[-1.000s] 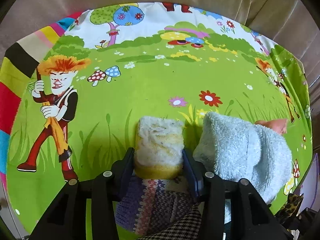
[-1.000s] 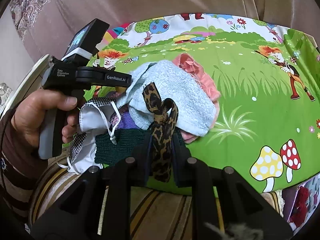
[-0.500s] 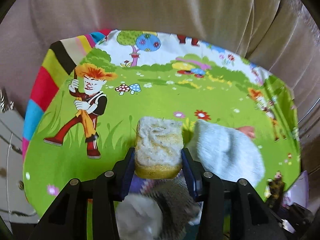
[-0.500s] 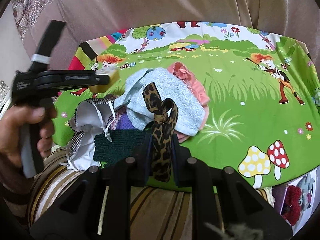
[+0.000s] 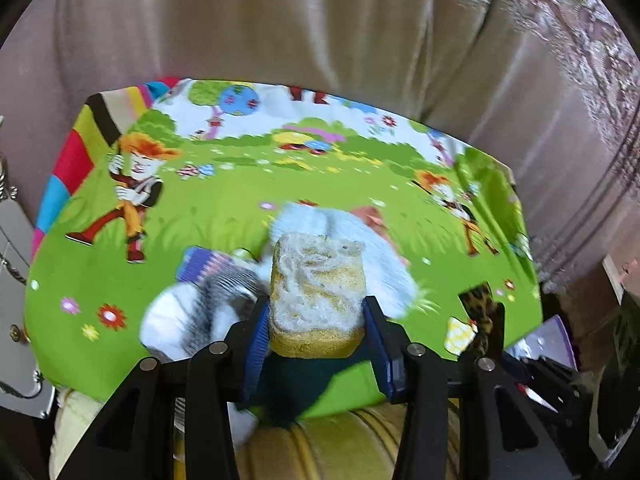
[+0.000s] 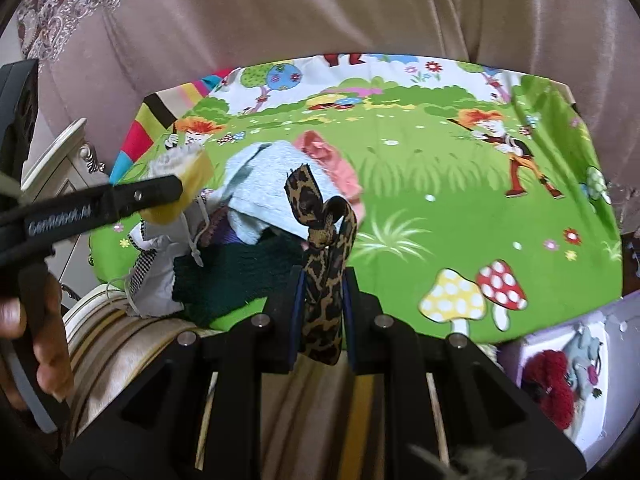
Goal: Organize soft objects
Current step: 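Carry the sponge and leopard ribbon into the white box and open both tools, then move both tools back to the pile on the cushion, then grasp the houndstooth bag with the left tool while the right tool grasps the grey towel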
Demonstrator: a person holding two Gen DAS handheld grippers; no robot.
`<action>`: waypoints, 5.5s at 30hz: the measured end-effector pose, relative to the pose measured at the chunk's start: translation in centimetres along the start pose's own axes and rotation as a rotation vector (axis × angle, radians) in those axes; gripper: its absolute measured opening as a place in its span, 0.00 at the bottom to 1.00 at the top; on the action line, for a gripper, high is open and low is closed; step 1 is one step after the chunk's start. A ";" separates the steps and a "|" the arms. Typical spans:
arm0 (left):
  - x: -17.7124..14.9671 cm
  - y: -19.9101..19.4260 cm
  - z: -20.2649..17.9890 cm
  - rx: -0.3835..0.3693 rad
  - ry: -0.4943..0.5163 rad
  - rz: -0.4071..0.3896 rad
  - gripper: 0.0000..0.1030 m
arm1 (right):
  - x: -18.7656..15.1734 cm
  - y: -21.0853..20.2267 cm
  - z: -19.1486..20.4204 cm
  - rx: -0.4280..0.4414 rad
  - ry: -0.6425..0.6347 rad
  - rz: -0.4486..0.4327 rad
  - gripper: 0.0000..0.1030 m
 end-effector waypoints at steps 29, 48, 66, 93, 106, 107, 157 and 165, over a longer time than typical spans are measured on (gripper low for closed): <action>-7.8 -1.6 -17.5 -0.198 0.270 0.075 0.45 | -5.8 -11.7 -13.6 -0.205 0.182 -0.085 0.21; -15.1 -0.1 -29.8 -0.366 0.492 0.235 0.45 | -11.5 -16.7 -25.4 -0.451 0.313 -0.056 0.21; -17.4 0.7 -33.3 -0.448 0.531 0.311 0.58 | -12.8 -18.3 -28.6 -0.527 0.387 -0.070 0.56; -10.2 0.3 -22.9 -0.272 0.320 0.119 0.58 | -8.7 -15.9 -23.2 -0.446 0.260 -0.048 0.65; -3.8 -1.3 -11.0 -0.155 0.072 0.005 0.58 | -4.5 -13.2 -17.1 -0.367 0.119 -0.045 0.68; -3.3 -1.4 -9.9 -0.142 0.048 -0.002 0.58 | -4.2 -13.0 -16.7 -0.359 0.111 -0.043 0.69; -2.3 0.2 13.6 0.037 -0.494 -0.112 0.23 | 7.1 5.9 6.1 -0.005 -0.357 0.016 0.76; -2.5 0.0 15.0 0.051 -0.546 -0.139 0.23 | 7.5 9.5 7.1 -0.017 -0.373 0.064 0.77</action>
Point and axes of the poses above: each gripper's, at about its wrist camera, not at the fingertips, and y roughly the way its jaws point, z to its left, x to its top, the point moved 3 cm from there along y, roughly the way its jaws point, and after that the axes turned 1 degree about -y, right-handed, at the moved point
